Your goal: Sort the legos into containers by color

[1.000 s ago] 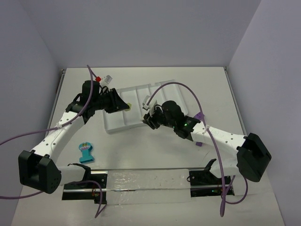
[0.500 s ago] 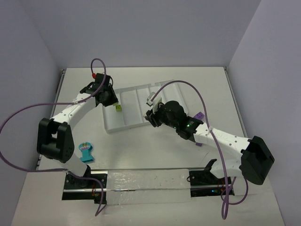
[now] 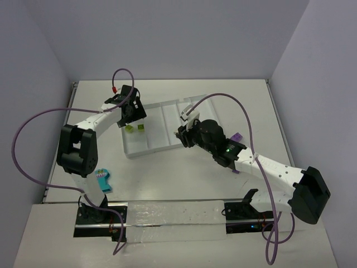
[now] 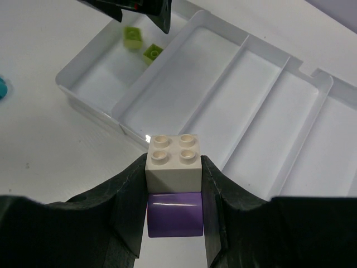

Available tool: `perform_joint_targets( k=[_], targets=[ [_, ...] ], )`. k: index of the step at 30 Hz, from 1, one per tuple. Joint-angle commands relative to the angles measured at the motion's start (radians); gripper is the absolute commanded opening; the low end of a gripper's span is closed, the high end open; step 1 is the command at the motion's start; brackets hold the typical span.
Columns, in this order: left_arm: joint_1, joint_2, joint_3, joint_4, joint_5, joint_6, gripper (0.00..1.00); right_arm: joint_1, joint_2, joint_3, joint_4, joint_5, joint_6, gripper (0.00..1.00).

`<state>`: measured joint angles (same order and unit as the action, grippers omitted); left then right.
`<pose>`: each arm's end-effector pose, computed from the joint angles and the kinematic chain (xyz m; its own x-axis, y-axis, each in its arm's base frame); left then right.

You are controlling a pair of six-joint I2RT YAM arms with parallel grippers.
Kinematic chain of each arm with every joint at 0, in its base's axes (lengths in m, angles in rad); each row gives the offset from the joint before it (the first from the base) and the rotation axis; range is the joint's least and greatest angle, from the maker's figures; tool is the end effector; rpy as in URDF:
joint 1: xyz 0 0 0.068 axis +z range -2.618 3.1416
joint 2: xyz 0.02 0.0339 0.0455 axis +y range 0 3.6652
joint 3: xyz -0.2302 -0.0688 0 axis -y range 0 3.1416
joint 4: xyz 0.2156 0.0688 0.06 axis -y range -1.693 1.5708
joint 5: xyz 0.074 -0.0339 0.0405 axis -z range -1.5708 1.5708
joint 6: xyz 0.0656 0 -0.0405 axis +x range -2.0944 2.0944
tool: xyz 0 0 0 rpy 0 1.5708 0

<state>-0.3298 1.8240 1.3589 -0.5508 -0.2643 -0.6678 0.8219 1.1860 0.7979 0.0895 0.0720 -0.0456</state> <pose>0.3553 -0.1035 0.1766 -0.7444 -0.3770 -0.5512 -0.3548 0.9225 -0.1519 0.2003 0.2086 0.2598 -0.1689 -0.2485 -0.9538 -0.6922 0.7188 -0.0647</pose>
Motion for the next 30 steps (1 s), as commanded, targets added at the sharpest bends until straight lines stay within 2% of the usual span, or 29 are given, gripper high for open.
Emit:
perform_joint_targets(
  k=[1, 4, 6, 10, 13, 15, 17, 21, 26, 30],
  targets=[
    [-0.005, -0.049, 0.042, -0.026, -0.003, 0.0, 0.99, -0.001, -0.017, 0.038, -0.001, 0.068, 0.057, 0.0],
    [-0.025, -0.133, 0.026, -0.025, 0.033, 0.017, 0.99, -0.008, 0.027, 0.107, -0.101, 0.044, 0.102, 0.0],
    [-0.033, -0.184, 0.002, 0.002, 0.107, 0.032, 0.99, -0.016, 0.061, 0.163, -0.152, 0.012, 0.13, 0.0],
    [-0.041, -0.357, -0.168, 0.142, 0.26, 0.033, 0.93, -0.029, 0.107, 0.219, -0.197, 0.003, 0.209, 0.0],
    [-0.038, -0.45, -0.256, 0.249, 0.406, 0.017, 0.93, -0.074, 0.131, 0.244, -0.194, -0.132, 0.284, 0.0],
    [-0.035, -0.459, -0.265, 0.241, 0.448, 0.011, 0.93, -0.113, 0.142, 0.256, -0.195, -0.182, 0.331, 0.0],
    [-0.035, -0.48, -0.285, 0.249, 0.506, 0.016, 0.94, -0.167, 0.164, 0.269, -0.188, -0.295, 0.392, 0.0],
    [-0.032, -0.558, -0.369, 0.366, 0.598, 0.017, 0.95, -0.242, 0.209, 0.297, -0.177, -0.49, 0.478, 0.0],
    [-0.012, -0.597, -0.436, 0.458, 0.753, -0.019, 0.96, -0.276, 0.246, 0.326, -0.177, -0.594, 0.532, 0.0],
    [-0.005, -0.642, -0.533, 0.654, 0.854, -0.09, 0.96, -0.284, 0.253, 0.344, -0.157, -0.649, 0.576, 0.0]
  ],
)
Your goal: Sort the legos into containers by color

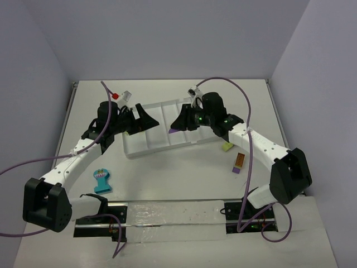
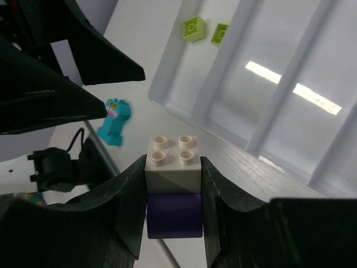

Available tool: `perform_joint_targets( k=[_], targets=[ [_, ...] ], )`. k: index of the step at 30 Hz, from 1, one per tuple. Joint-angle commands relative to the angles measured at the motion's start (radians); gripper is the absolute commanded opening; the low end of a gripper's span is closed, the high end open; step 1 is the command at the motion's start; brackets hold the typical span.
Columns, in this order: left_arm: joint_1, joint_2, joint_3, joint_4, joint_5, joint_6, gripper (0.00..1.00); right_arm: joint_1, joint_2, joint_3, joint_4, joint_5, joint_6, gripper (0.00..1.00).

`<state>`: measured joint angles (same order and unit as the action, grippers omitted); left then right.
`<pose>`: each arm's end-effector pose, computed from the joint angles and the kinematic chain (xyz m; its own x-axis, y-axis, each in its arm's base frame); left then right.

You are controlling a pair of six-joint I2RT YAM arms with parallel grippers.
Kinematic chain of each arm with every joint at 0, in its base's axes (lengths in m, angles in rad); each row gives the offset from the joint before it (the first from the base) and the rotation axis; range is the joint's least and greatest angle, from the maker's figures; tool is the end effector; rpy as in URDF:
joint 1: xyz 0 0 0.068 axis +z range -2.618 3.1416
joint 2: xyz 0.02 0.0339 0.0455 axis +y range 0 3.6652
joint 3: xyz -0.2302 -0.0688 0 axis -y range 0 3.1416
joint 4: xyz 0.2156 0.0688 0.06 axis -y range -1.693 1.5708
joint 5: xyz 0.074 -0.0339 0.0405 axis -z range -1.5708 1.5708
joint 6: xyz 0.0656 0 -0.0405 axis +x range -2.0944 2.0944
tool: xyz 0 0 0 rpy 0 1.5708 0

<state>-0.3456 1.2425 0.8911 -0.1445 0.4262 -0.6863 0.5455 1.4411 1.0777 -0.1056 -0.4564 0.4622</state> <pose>0.2604 -0.1226 0.2499 -0.7586 -0.3401 -0.5558 0.2196 0.6696 -0.7095 0.2685 0.1968 0.2611 -0.7034 0.0413 -0.7096 -0.5454 0.6089 0.5761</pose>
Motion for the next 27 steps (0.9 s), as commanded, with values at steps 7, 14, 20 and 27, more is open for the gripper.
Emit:
perform_joint_targets(
  k=[7, 14, 20, 27],
  targets=[
    [0.027, -0.099, -0.23, 0.598, 0.355, -0.245, 0.94, -0.016, -0.006, 0.067, 0.095, -0.185, 0.141, 0.0],
    [0.028, -0.088, -0.305, 0.855, 0.433, -0.358, 0.92, -0.019, -0.008, 0.059, 0.171, -0.235, 0.198, 0.0],
    [0.028, -0.044, -0.343, 1.01, 0.462, -0.437, 0.85, -0.019, -0.012, 0.037, 0.261, -0.274, 0.266, 0.0],
    [0.028, 0.019, -0.368, 1.222, 0.479, -0.563, 0.8, -0.018, -0.007, 0.019, 0.341, -0.292, 0.328, 0.0]
  ],
)
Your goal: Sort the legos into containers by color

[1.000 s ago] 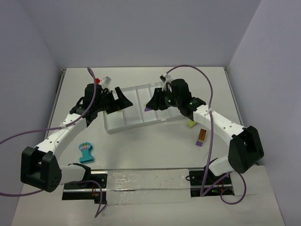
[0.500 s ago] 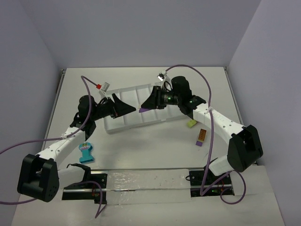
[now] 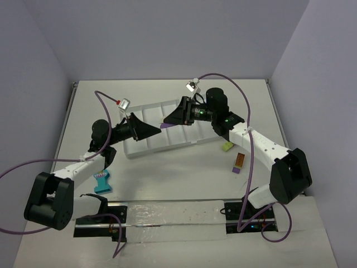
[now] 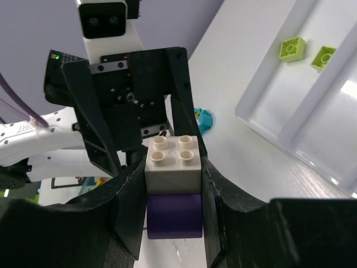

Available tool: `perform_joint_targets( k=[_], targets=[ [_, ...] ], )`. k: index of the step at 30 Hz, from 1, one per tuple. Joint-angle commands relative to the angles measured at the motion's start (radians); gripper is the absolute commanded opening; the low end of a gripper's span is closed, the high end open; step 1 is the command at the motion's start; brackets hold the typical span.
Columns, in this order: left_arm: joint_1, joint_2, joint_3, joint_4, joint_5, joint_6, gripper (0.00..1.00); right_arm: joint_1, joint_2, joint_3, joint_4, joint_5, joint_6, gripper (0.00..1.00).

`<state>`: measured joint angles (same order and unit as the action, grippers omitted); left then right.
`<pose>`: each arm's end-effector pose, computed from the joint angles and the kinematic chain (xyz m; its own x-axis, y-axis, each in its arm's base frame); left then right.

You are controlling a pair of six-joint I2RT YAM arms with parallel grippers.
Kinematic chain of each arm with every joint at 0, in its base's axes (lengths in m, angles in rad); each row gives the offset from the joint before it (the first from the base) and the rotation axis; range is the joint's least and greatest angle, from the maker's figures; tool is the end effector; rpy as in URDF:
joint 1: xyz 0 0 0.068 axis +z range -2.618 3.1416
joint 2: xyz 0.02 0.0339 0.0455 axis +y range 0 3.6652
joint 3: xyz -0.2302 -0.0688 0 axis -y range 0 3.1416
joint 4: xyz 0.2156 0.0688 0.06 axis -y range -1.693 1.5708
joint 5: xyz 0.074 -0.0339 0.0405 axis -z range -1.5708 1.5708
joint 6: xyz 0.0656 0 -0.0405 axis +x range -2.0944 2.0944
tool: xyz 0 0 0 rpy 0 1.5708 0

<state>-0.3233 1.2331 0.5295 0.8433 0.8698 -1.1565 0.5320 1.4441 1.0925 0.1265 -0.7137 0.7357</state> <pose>0.2326 -0.1308 0.2532 -0.7913 -0.3576 -0.4960 0.4922 0.1089 -0.8636 0.2665 0.2067 0.2963 -0.7690 0.1360 -0.6246 -0.5629 0.3190 0.7625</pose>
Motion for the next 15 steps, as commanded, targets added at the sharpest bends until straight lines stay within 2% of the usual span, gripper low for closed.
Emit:
perform_joint_targets(
  k=[1, 8, 15],
  targets=[
    [0.006, 0.038, -0.007, 0.265, 0.038, -0.107, 0.8, -0.006, -0.006, 0.004, 0.119, -0.039, 0.06, 0.0],
    [-0.011, 0.127, -0.04, 0.557, 0.027, -0.27, 0.75, -0.004, 0.012, -0.001, 0.176, -0.062, 0.104, 0.0],
    [-0.034, 0.201, -0.039, 0.695, -0.007, -0.344, 0.7, -0.001, 0.018, 0.002, 0.168, -0.065, 0.099, 0.0]
  ],
)
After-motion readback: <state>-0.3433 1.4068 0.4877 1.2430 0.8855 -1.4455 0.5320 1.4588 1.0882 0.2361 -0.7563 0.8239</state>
